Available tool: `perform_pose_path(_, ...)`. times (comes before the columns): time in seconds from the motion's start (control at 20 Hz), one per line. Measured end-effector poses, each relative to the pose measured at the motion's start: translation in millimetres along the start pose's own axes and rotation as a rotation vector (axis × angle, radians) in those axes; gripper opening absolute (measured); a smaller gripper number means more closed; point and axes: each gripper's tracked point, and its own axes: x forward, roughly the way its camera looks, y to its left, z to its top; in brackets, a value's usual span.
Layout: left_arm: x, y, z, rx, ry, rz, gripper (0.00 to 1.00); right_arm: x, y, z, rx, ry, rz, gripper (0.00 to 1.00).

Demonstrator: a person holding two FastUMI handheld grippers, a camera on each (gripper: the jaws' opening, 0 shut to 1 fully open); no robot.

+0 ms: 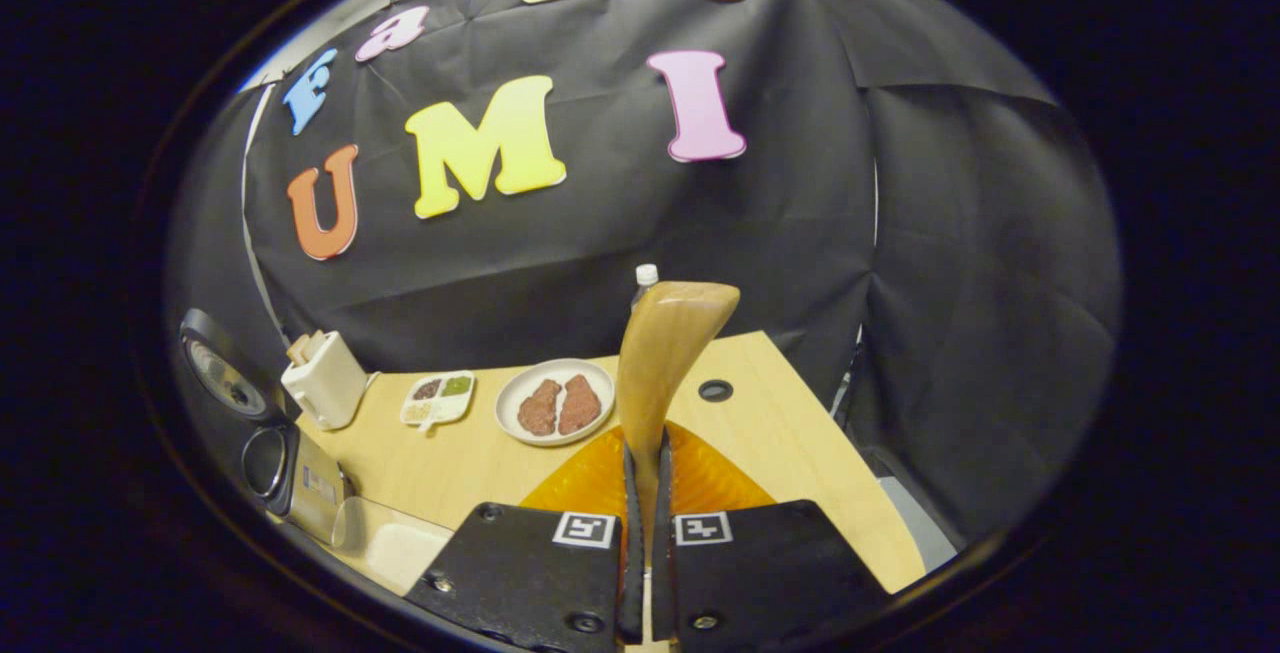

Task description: Close the left gripper, press the button to open the rice cooker; take a wooden spoon from the chopstick holder with the right hand, scoop a spoonful of rice and pour it into the rice cooker, then put the wooden spoon back into the chopstick holder.

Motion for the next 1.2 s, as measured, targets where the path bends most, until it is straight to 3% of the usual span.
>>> perform_pose_path(0.15, -1, 4, -2, 0.008, 0.013, 0.025, 0.95, 17, -6, -24, -0.02, 0.026, -0.008, 0.08)
perform_pose_path(0.4, 3, 6, -8, 0.01, 0.036, 0.055, 0.95, 41, -21, -56, 0.062, 0.082, -0.028, 0.11)
perform_pose_path(0.8, 2, 2, -4, 0.009, 0.037, 0.068, 0.95, 38, -35, -57, 0.125, 0.04, -0.051, 0.16)
perform_pose_path(0.9, 5, -1, 2, 0.01, 0.023, 0.062, 0.95, 29, -35, -48, 0.109, 0.012, -0.039, 0.22)
perform_pose_path(1.05, 8, -5, 13, 0.014, -0.006, 0.052, 0.95, 10, -40, -26, 0.088, -0.046, -0.037, 0.58)
perform_pose_path(1.1, 9, -5, 18, 0.018, -0.02, 0.048, 0.95, 5, -43, -20, 0.074, -0.06, -0.045, 0.63)
perform_pose_path(1.15, 10, -5, 23, 0.024, -0.035, 0.048, 0.95, -3, -45, -14, 0.056, -0.073, -0.051, 0.77)
perform_pose_path(1.2, 13, -4, 30, 0.029, -0.051, 0.048, 0.95, -10, -45, -8, 0.039, -0.088, -0.053, 0.84)
